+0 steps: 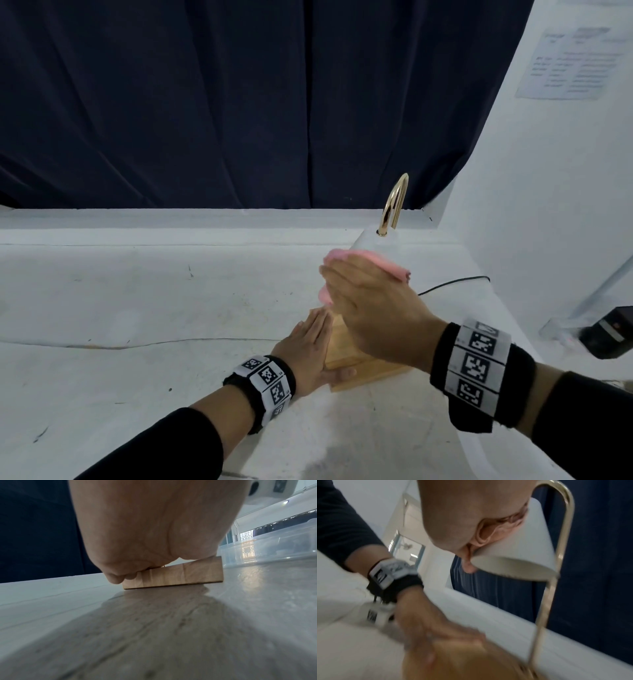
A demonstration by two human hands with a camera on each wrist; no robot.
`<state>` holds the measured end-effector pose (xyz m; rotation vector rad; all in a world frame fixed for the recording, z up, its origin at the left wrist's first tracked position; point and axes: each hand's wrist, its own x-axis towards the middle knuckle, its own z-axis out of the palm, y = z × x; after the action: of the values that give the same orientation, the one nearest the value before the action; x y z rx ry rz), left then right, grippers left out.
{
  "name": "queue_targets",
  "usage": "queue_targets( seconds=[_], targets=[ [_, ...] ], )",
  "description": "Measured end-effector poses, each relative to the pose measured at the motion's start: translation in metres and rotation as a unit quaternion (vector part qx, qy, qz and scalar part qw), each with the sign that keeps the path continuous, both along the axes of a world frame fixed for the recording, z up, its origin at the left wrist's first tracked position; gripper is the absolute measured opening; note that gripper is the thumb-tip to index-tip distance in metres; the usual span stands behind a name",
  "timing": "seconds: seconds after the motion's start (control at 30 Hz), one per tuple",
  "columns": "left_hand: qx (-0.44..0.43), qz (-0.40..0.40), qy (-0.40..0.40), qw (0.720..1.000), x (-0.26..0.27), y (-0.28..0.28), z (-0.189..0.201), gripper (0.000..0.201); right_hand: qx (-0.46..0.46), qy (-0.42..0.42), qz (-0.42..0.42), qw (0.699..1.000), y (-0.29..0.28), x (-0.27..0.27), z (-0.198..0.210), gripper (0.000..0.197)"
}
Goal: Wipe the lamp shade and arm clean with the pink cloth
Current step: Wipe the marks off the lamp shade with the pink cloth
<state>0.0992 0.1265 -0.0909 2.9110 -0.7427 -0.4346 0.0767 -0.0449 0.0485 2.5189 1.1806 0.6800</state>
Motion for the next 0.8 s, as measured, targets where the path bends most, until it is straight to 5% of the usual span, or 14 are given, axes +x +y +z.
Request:
queue_targets(
  seconds=[0.2,0.47,0.63,0.8],
  targets=[
    [-0.01,-0.006,0.007,1.0,0.0,0.001,-0.001,0.118,0.083,-0.019,0.165,0.983,-0.067,-0.001,-0.023,0.04],
    [0.0,0.004,0.008,1.0,-0.002,-0.002,0.001,0.127,0.286,-0.035,0.057,0.956,-0.039,0.011,0.018,0.056],
    [0.011,0.003,0.009,1.0,-0.002,-0.002,0.002,0.125,0.187,-0.009,0.036,0.982,-0.028,-0.004,-0.02,0.075],
    [-0.013,0.0,-0.015,1.0,-0.004,-0.003,0.007,0.116,0.204,0.021,0.038,0.978,-0.028,-0.03,-0.039,0.067]
  ],
)
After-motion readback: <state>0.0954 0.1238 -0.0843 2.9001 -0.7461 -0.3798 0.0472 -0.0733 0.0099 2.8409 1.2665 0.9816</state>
